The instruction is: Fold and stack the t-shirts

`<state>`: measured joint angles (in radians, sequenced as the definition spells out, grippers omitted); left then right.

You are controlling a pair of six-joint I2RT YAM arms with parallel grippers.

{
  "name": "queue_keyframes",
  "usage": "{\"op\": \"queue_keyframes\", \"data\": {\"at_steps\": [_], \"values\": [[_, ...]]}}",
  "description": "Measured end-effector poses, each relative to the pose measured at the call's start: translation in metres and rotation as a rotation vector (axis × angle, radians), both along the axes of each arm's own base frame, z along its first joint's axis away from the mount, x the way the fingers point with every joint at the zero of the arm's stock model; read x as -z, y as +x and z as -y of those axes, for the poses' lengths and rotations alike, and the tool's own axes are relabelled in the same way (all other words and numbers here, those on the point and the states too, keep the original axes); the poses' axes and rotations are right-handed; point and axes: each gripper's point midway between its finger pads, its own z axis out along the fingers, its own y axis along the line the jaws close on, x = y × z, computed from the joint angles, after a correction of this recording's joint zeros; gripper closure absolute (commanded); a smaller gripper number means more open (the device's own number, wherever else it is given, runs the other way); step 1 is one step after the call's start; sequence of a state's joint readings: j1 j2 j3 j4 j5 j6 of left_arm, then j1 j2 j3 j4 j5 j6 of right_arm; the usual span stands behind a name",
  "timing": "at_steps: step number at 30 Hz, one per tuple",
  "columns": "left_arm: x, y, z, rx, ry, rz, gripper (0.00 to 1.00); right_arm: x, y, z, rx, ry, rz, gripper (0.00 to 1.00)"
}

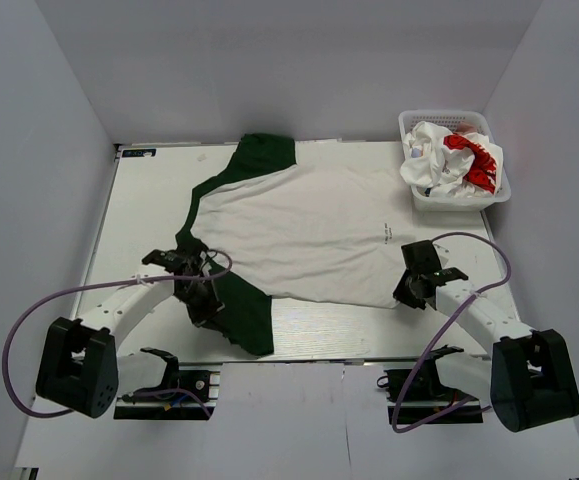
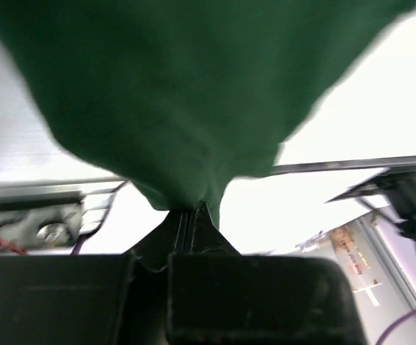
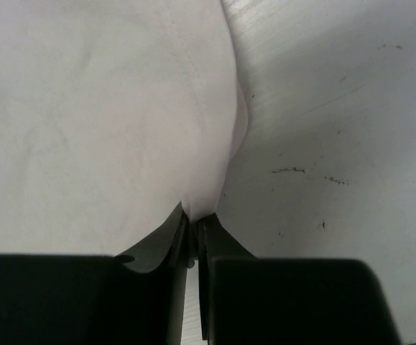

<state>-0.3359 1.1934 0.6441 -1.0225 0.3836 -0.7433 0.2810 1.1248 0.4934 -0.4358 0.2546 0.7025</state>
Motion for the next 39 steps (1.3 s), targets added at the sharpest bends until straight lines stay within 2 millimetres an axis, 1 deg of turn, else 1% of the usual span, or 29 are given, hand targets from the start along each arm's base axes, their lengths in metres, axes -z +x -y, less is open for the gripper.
{"op": "queue_keyframes", "data": {"at_steps": [2, 3, 5, 7, 9, 11, 15, 17, 21, 24, 27, 32, 37, 39], "values": [[-0.011, 0.023, 0.008, 0.007, -0.025, 0.073, 1.00, 0.001, -0.002, 0.001, -0.002, -0.003, -0.007, 0.96], [-0.017, 0.036, 0.012, 0.011, -0.042, 0.120, 1.00, 0.000, -0.002, 0.001, -0.003, -0.005, -0.010, 0.96], [-0.027, 0.060, 0.022, 0.016, -0.080, 0.212, 1.00, -0.001, -0.001, 0.001, -0.006, -0.006, -0.010, 1.00], [-0.034, 0.078, 0.029, 0.022, -0.107, 0.268, 1.00, -0.006, 0.003, 0.000, -0.013, -0.009, -0.008, 1.00], [-0.040, 0.097, 0.036, 0.029, -0.121, 0.298, 1.00, -0.014, 0.011, -0.003, -0.023, -0.008, 0.005, 1.00], [-0.044, 0.117, 0.041, 0.030, -0.124, 0.328, 1.00, -0.025, 0.025, -0.007, -0.030, -0.002, 0.032, 1.00], [-0.054, 0.153, 0.045, 0.019, -0.106, 0.405, 1.00, -0.045, 0.048, -0.013, -0.045, 0.003, 0.079, 1.00], [-0.061, 0.177, 0.047, 0.009, -0.090, 0.457, 1.00, -0.051, 0.059, -0.016, -0.052, 0.003, 0.090, 1.00], [-0.078, 0.226, 0.048, -0.015, -0.048, 0.555, 1.00, -0.064, 0.079, -0.022, -0.061, 0.008, 0.119, 1.00], [-0.090, 0.256, 0.043, -0.041, -0.005, 0.624, 1.00, -0.074, 0.095, -0.025, -0.067, 0.007, 0.145, 1.00], [-0.099, 0.277, 0.035, -0.062, 0.038, 0.677, 1.00, -0.083, 0.109, -0.026, -0.062, 0.003, 0.167, 1.00], [-0.114, 0.310, 0.028, -0.070, 0.072, 0.771, 1.00, -0.095, 0.129, -0.021, -0.034, -0.010, 0.201, 1.00], [-0.123, 0.346, 0.024, -0.059, 0.096, 0.866, 1.00, -0.095, 0.143, -0.011, -0.001, -0.030, 0.196, 1.00], [-0.122, 0.358, 0.024, -0.047, 0.106, 0.897, 1.00, -0.093, 0.149, -0.007, 0.010, -0.037, 0.188, 1.00]]}}
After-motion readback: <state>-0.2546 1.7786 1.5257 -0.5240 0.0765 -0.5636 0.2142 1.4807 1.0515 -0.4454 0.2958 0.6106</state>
